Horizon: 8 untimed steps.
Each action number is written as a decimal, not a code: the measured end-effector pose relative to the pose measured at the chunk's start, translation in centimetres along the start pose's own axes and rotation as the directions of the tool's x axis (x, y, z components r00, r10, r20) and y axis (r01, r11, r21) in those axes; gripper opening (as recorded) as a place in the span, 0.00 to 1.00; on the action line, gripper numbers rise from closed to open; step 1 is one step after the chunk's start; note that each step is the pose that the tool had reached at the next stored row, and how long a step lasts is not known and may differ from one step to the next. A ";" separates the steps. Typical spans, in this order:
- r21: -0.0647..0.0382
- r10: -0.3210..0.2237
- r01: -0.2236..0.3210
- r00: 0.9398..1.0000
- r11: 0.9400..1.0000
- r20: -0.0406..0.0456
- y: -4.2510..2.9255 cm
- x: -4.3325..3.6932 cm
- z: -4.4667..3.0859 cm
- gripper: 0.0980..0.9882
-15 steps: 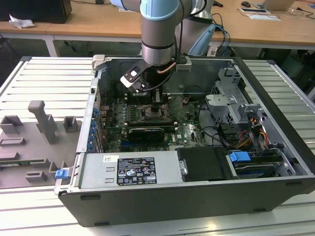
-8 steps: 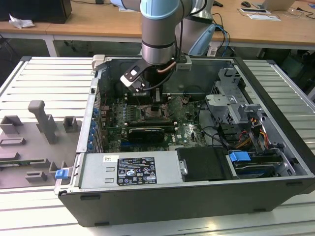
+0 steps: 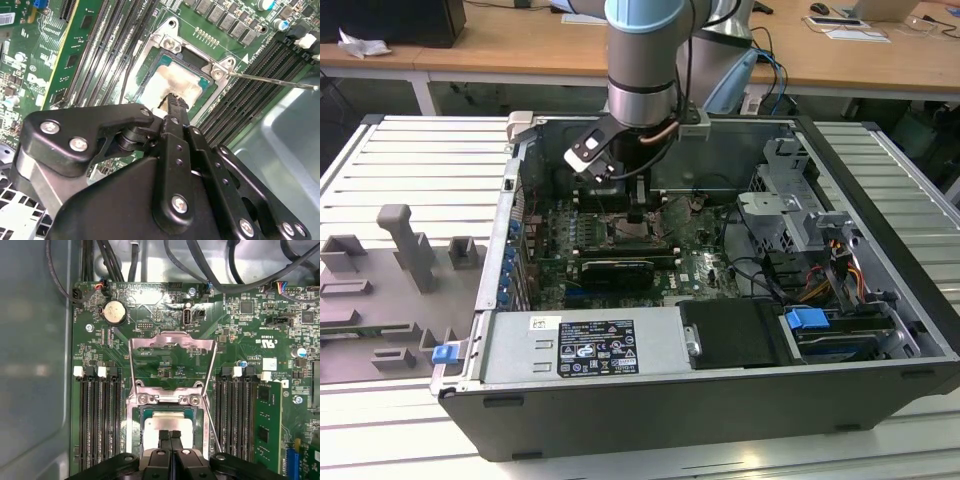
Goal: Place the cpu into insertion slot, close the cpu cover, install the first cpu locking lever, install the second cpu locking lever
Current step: 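Close the cpu cover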
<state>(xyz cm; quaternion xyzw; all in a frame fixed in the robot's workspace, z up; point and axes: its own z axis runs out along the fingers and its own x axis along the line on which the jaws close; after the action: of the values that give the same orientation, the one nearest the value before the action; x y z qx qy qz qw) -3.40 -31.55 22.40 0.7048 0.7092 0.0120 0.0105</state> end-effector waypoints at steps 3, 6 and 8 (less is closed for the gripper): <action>0.000 0.000 0.000 1.000 1.000 0.002 0.04 0.00 -1.29 0.01; 0.000 0.000 0.000 1.000 1.000 0.007 0.08 0.00 -2.42 0.01; 0.000 -0.001 0.001 1.000 1.000 0.014 0.11 0.01 -3.47 0.01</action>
<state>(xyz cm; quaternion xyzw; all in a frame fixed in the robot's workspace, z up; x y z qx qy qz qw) -3.40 -31.55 25.88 0.7046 0.7094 0.0070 0.0154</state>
